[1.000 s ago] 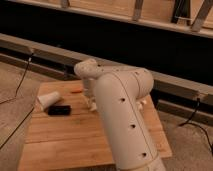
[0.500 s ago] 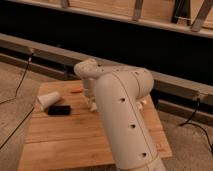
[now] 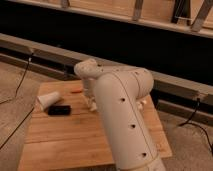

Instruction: Wipe the white sponge on the table

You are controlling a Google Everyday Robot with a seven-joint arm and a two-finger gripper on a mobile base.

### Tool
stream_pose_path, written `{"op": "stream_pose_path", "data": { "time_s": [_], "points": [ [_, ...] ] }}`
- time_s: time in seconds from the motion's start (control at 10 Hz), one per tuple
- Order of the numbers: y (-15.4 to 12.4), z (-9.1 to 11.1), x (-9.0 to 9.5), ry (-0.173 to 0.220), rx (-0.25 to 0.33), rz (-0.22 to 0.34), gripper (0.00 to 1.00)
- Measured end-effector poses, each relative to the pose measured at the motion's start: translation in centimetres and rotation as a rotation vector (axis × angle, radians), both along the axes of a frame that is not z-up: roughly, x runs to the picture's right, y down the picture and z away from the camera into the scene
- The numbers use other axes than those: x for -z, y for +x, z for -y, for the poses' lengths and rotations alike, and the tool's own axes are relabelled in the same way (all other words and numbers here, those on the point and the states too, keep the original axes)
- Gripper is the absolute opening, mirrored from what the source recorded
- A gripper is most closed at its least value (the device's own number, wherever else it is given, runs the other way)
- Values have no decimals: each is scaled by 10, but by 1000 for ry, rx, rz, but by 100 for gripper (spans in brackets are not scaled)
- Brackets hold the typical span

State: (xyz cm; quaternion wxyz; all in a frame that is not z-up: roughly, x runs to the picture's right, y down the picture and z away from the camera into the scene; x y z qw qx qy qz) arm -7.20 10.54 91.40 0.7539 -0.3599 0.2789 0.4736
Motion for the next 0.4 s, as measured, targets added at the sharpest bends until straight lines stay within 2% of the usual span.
{"op": "stream_pose_path", "data": {
  "time_s": [0.1,0.2,0.4],
  "points": [
    [0,0,0,0,0,0,14],
    [0,0,0,0,0,0,19],
    [0,0,0,0,0,0,38]
  ]
}}
